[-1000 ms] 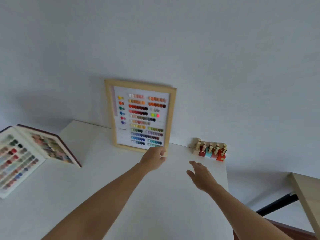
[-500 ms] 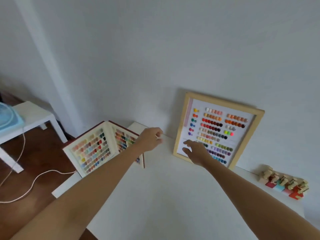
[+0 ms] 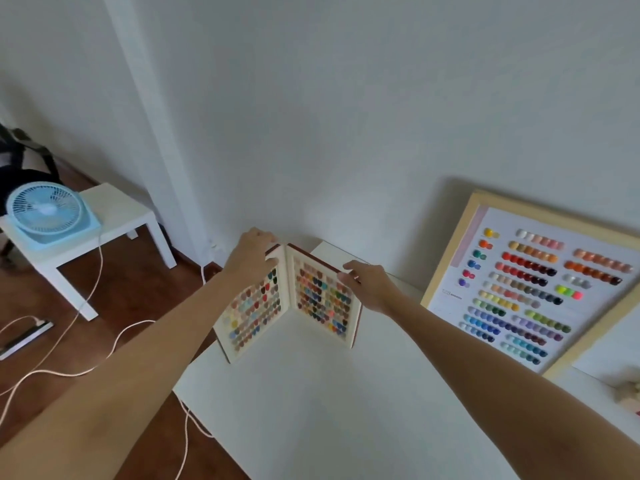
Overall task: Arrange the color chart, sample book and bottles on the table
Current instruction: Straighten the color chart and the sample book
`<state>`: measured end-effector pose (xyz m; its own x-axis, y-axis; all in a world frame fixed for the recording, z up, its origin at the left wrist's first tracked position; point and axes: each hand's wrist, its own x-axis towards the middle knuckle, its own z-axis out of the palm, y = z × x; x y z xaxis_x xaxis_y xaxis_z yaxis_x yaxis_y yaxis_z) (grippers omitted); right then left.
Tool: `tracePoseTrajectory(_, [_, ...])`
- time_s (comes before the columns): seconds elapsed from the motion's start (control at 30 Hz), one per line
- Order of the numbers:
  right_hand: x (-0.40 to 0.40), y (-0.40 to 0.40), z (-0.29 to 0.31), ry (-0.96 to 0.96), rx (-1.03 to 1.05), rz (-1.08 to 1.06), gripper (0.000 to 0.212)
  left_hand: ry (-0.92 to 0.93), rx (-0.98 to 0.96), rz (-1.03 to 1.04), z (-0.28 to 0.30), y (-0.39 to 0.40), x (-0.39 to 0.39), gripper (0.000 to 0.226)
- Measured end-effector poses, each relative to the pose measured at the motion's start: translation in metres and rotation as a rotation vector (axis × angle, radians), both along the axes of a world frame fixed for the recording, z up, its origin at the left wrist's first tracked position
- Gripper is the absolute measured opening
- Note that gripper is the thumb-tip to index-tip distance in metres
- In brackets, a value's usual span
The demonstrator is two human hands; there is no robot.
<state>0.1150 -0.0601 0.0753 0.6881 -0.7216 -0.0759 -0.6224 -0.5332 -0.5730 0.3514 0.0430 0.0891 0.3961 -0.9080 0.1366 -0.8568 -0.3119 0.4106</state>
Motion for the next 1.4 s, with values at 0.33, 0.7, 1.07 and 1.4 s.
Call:
tracePoseTrajectory(0.33, [0.032,-0.005,-0.004,0.168,-0.103,0.058,0.02,0.056,0.264,0.001,-0.042,-0.013,0.034,0.008])
tracePoseTrajectory(0.7, [0.007,-0.072,0.003,0.294,-0.233,-0.057,0.025,0.147,0.284,-0.176,-0.039,-0.09,0.032,0.008])
tracePoseTrajectory(1.07, [-0.018,-0.151,0.006,0.276,-0.287,-0.287,0.028,0.112,0.271,-0.321,-0.02,-0.205,0.009,0.015])
tracePoseTrajectory(1.4, [-0.019,-0.194,-0.012,0.274,-0.295,-0.372,0.024,0.062,0.3,-0.358,-0.026,-0.255,0.006,0.015])
